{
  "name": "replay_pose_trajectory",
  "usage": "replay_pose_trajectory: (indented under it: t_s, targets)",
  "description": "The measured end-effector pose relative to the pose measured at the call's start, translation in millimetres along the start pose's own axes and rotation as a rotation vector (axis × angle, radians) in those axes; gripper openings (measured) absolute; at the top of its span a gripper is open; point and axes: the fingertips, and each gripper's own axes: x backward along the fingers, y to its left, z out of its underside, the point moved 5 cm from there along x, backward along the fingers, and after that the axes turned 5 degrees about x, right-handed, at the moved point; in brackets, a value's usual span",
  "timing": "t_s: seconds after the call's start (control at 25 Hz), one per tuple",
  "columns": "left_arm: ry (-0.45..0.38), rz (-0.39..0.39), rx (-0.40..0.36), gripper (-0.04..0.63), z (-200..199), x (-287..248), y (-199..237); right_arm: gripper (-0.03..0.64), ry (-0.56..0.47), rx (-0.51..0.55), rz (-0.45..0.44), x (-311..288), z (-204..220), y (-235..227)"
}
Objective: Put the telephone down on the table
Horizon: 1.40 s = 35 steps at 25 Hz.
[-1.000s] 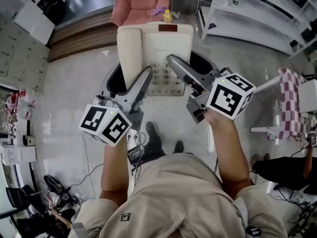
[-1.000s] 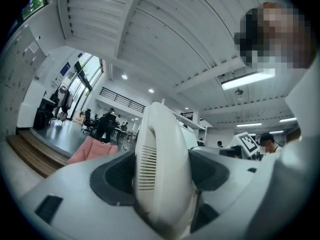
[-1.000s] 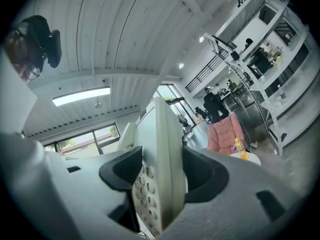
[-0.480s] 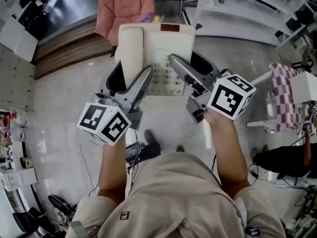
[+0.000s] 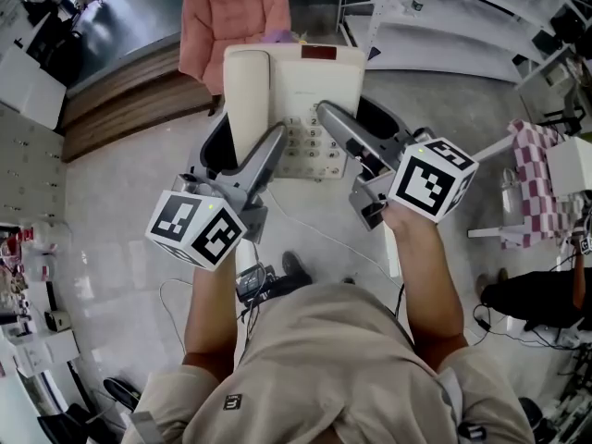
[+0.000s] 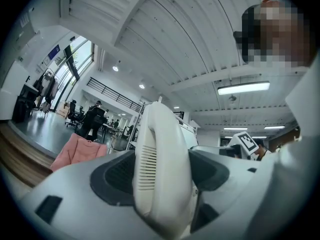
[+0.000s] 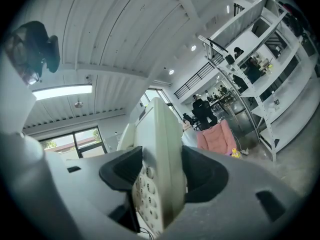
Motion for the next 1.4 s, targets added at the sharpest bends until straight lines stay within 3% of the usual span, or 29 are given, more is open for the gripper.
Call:
replay_pose_trajectory:
  t_s: [0.4,0.56,1.04,1.4]
  targets:
    - [-0.029,0.027,-0.007,0.321,-26,-2,55,0.232,-0.004,0.028,0.008,-59,-6,10]
    - [-0.083,0.036,-0.014,0.321,-26,-1,64,0.232,0.000,0.040,-0.014,-68,-7,11]
    - [-0.092,-0.102,-0.030,0.321,-48,7,130,0.230,0.050,0.015,-0.149,-155,-1,11]
    - [-0.085,-0.176,0.005,0.321,-43,-22,180,0.229,0.110,-0.012,-0.191,-212,5,-25]
